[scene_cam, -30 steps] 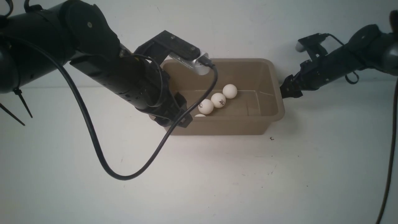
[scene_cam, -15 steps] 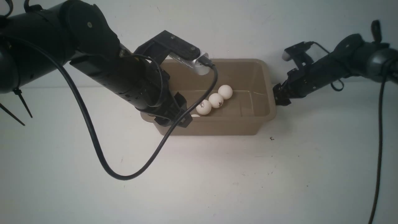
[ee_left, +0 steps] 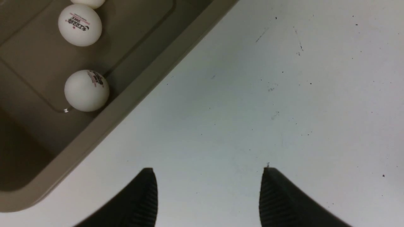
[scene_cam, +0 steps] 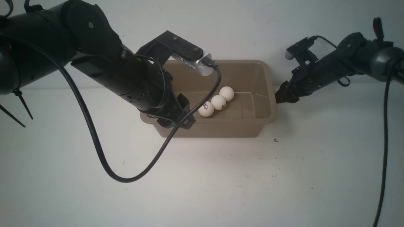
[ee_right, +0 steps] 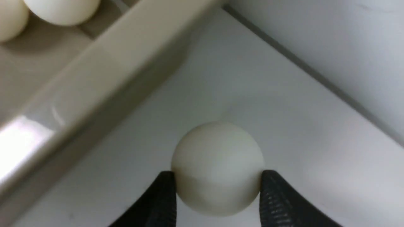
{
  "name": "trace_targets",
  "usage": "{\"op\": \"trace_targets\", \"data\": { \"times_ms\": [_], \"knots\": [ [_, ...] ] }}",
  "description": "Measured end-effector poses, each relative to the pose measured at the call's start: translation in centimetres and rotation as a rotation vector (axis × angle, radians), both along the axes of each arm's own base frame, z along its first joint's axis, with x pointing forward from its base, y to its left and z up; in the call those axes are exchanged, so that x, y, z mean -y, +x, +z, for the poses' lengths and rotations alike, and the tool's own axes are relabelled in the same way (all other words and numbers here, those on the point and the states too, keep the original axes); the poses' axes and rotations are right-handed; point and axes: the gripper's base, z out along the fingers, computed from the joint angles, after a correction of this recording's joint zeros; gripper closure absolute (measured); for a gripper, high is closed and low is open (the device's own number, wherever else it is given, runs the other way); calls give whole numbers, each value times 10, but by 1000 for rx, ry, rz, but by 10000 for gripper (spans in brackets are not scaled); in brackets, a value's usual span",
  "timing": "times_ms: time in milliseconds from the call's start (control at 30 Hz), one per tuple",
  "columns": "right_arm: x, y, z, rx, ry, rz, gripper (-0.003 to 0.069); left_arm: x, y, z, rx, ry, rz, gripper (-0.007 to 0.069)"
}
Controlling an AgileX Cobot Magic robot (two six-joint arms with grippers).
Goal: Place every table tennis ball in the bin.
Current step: Use the right arm to clamp the table tennis ball closest to it, then use the right arm to put the table tennis ball into the box
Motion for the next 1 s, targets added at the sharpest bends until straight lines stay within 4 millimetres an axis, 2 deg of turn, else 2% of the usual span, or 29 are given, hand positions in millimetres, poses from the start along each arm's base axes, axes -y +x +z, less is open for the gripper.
{"op": "trace_targets", "data": {
  "times_ms": [67, 100, 200, 233, 300, 367, 433, 467, 567, 667, 733, 833, 867, 933, 1000],
  "knots": [
    [5, -1, 9, 11, -17, -6, 351, 0, 0, 0, 0, 0, 0, 230],
    [12, -3, 23, 24, -27, -21, 351, 0, 0, 0, 0, 0, 0, 230],
    [21, -7, 43, 40, -28, -30, 351, 0, 0, 0, 1, 1, -2, 230],
    [23, -11, 56, 45, -21, -22, 351, 0, 0, 0, 2, 1, -3, 230],
    [18, -19, 75, 48, 34, 25, 351, 0, 0, 0, 3, 2, -5, 230],
    [11, -23, 81, 40, 84, 71, 351, 0, 0, 0, 3, 2, -5, 230],
    [-3, -27, 86, 42, 171, 136, 351, 0, 0, 0, 3, 2, -5, 230],
    [-16, -30, 89, 41, 230, 188, 351, 0, 0, 0, 3, 2, -5, 230],
    [-45, -33, 86, 37, 296, 251, 351, 0, 0, 0, 4, 2, -5, 230],
    [-61, -33, 73, 18, 290, 272, 351, 0, 0, 0, 4, 2, -5, 230],
    [-64, -32, 67, 11, 285, 272, 351, 0, 0, 0, 8, 5, -5, 230],
    [-63, -26, 55, -4, 272, 211, 270, 0, 1, 0, 19, 11, -13, 230],
    [-62, -24, 53, -5, 270, 178, 212, 0, 1, 0, 22, 11, -13, 230],
    [-60, -21, 54, 4, 275, 134, 129, 0, 2, 1, 35, 11, -11, 230],
    [-58, -19, 61, 30, 277, 118, 83, 0, 3, 1, 45, 9, -8, 230]
  ]
}}
